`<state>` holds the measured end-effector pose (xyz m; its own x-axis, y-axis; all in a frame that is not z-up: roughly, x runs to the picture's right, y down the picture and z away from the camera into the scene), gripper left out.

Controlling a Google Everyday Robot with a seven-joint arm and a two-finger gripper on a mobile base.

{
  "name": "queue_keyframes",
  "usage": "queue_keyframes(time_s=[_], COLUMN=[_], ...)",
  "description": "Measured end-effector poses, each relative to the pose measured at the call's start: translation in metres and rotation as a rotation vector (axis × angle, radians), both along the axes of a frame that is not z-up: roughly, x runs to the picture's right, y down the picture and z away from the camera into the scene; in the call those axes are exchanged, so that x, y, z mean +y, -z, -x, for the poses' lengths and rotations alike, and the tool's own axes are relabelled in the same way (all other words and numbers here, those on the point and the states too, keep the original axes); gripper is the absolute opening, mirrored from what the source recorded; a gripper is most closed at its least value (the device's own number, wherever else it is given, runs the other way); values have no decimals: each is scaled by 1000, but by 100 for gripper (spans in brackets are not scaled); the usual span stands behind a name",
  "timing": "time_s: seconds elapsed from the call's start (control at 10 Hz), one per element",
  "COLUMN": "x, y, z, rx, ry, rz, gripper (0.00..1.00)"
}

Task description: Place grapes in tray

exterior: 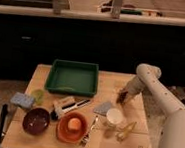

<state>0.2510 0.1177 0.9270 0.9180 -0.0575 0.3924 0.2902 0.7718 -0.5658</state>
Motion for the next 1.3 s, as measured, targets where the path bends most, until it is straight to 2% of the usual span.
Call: queue_keyframes(time_s=[0.5,1.3], x=[-9,-57], y=[13,42], z=[0,17], rx=[27,81], ry=[24,69], rz=[-3,-1], gripper=[0,0])
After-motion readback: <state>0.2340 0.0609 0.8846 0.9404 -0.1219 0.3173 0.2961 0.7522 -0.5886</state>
